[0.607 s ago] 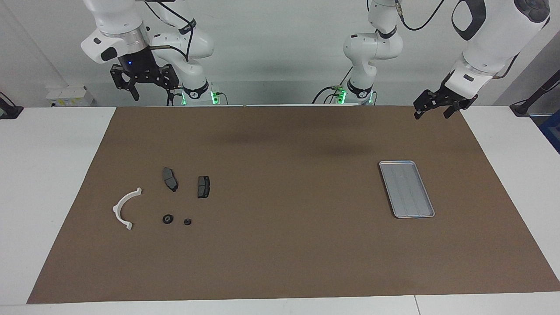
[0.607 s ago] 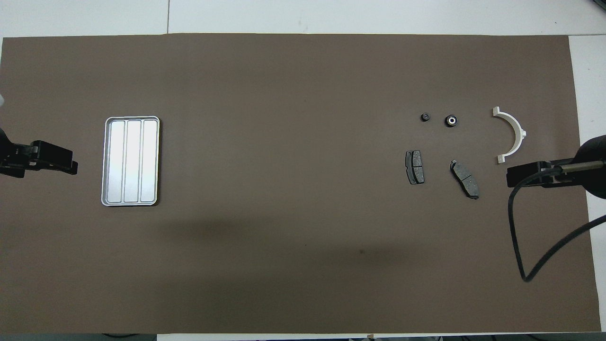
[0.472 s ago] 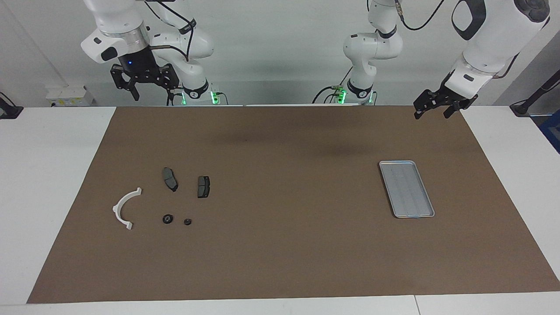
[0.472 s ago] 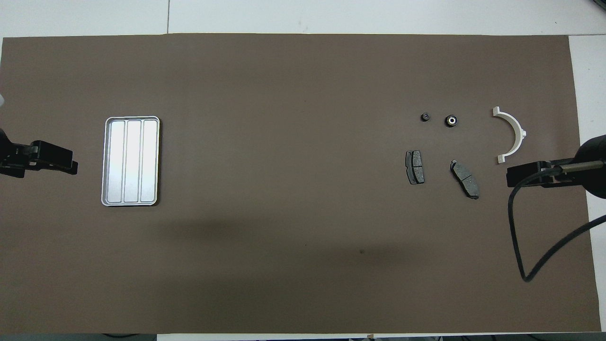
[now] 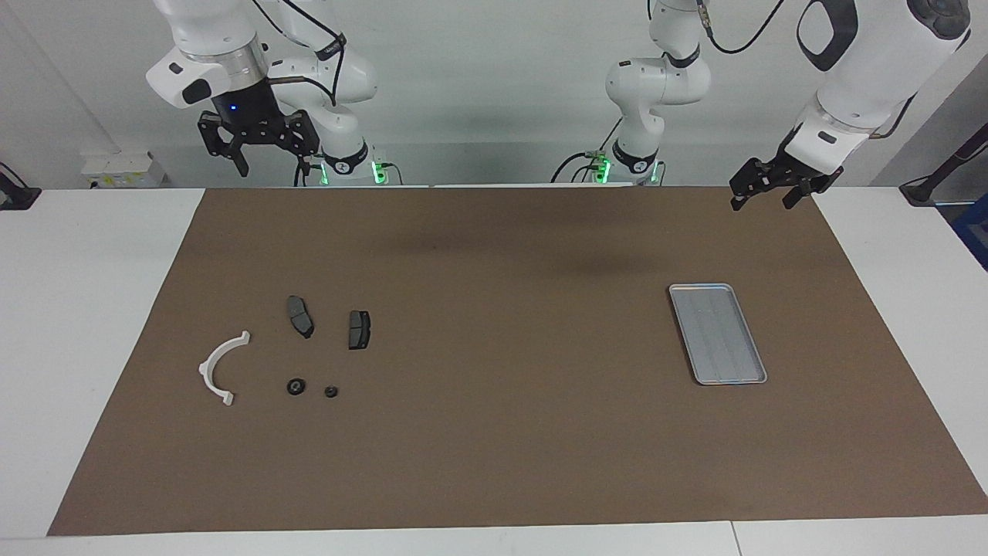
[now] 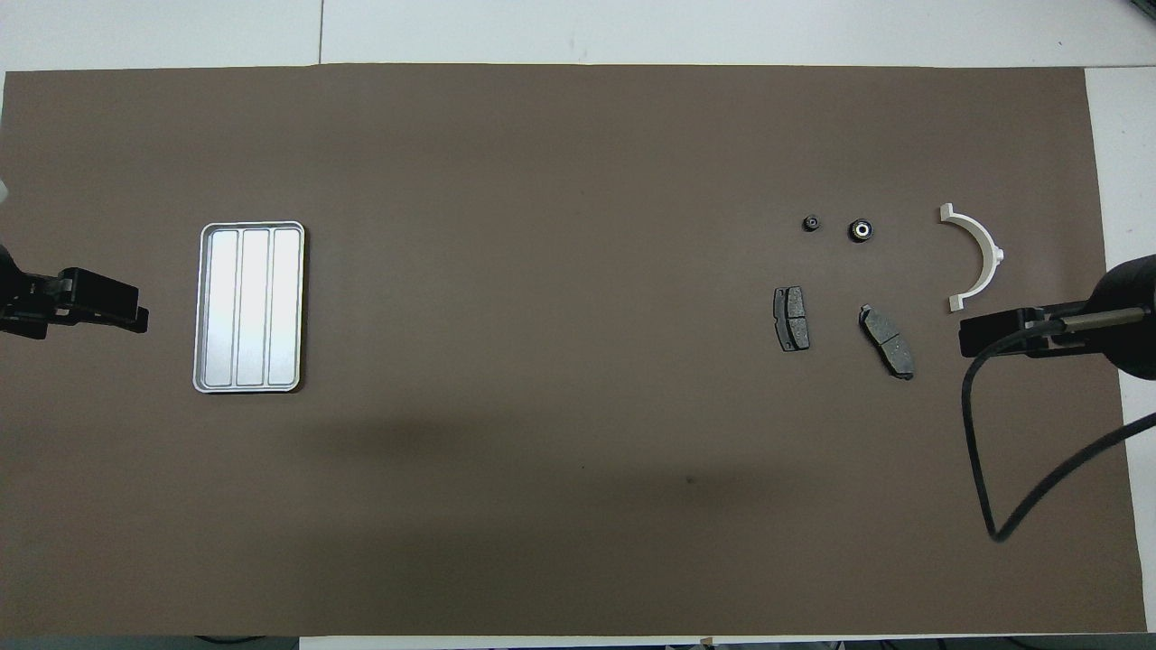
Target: Pick bearing gear from pile to tray
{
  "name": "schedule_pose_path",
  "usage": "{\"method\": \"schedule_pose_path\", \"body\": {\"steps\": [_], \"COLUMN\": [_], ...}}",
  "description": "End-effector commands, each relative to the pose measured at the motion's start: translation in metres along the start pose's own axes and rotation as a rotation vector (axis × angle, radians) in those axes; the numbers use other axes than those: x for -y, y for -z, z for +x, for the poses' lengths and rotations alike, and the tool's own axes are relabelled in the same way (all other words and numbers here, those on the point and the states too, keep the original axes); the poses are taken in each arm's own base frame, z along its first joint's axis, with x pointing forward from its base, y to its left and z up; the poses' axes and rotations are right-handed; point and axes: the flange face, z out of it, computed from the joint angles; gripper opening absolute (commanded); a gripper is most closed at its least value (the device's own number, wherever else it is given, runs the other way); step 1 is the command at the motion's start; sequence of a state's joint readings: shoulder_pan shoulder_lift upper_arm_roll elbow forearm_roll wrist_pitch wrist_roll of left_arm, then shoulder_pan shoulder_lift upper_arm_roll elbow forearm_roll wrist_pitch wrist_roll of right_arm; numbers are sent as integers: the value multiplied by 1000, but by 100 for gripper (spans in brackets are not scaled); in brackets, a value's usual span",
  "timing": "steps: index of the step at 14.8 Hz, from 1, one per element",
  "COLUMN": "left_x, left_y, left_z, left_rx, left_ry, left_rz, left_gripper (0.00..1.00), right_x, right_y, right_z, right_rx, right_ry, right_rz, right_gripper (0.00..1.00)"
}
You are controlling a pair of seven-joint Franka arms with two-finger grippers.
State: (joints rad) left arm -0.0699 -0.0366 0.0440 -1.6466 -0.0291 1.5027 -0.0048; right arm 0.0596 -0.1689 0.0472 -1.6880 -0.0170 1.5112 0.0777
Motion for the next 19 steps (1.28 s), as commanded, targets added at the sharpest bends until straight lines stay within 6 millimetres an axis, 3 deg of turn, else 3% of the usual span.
{"method": "schedule_pose_path", "body": {"steps": [1, 6, 9, 15, 17, 19], "left_x": [0, 0, 0, 0, 0, 0], "left_y": [0, 0, 0, 0, 0, 0], "left_z": [-9, -9, -9, -9, -9, -9], "left_rx": [-4, -4, -4, -4, -4, -4], "left_ry": [-6, -6, -6, -6, -6, -6], "left_rz": [11, 11, 11, 11, 11, 11], "left_gripper": [100, 100, 100, 100, 100, 100], "right_x": [4, 4, -8, -6, -5, 1], "right_y": [4, 4, 5, 6, 0, -23], "right_z": [0, 1, 2, 7, 8, 14], "right_rx": [-17, -26, -29, -77, -71, -62], "right_ry": [-11, -1, 34, 42, 48, 48], "right_rz": [21, 23, 24, 26, 26, 26], "right_gripper": [100, 100, 100, 100, 100, 100]}}
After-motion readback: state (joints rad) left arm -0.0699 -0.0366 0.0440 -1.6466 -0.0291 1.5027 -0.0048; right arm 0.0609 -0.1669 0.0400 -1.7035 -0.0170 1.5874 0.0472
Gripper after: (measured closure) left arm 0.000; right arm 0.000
